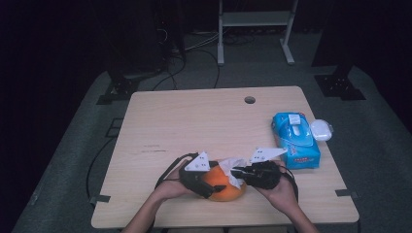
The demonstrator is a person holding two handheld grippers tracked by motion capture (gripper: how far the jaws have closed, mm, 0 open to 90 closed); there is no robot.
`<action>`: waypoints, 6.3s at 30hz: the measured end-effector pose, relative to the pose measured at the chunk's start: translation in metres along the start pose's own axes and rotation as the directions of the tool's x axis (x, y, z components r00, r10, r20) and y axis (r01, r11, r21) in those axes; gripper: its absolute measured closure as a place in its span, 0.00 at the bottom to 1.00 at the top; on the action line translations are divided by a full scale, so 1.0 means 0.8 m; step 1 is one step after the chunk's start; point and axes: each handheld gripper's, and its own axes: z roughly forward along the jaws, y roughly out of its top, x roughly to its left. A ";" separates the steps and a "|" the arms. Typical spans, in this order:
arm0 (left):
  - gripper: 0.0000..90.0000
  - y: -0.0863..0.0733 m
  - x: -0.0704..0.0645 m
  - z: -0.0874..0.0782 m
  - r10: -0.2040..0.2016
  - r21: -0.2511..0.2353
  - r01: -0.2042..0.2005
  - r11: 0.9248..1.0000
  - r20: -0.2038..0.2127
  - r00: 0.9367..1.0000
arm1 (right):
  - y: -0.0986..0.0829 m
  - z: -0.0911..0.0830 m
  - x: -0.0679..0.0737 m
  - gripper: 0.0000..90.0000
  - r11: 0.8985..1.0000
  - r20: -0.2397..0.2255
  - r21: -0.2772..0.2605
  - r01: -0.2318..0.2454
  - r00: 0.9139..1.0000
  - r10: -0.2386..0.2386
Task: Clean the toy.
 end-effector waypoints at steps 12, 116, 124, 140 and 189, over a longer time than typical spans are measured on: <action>0.23 0.006 -0.001 0.002 -0.078 0.014 0.078 0.997 -0.038 0.996 | 0.003 -0.016 -0.001 0.90 0.999 -0.002 -0.042 -0.011 1.000 0.011; 0.12 0.013 -0.011 0.021 -0.078 -0.033 0.079 0.996 0.030 0.996 | -0.002 -0.034 -0.006 0.91 0.999 0.050 0.021 -0.024 0.998 0.023; 0.21 0.002 -0.002 0.022 -0.099 0.032 0.099 0.995 -0.007 0.995 | 0.000 -0.035 -0.003 0.91 0.998 0.101 0.058 0.032 0.994 -0.037; 0.16 0.006 0.007 0.030 -0.155 -0.016 0.156 0.988 0.047 0.987 | 0.002 -0.024 0.003 0.91 1.000 0.029 0.007 -0.007 1.000 0.006; 0.32 -0.002 0.019 0.000 -0.164 -0.038 0.162 0.986 -0.061 0.985 | -0.024 -0.016 -0.017 0.91 0.996 0.013 -0.042 -0.083 0.996 0.083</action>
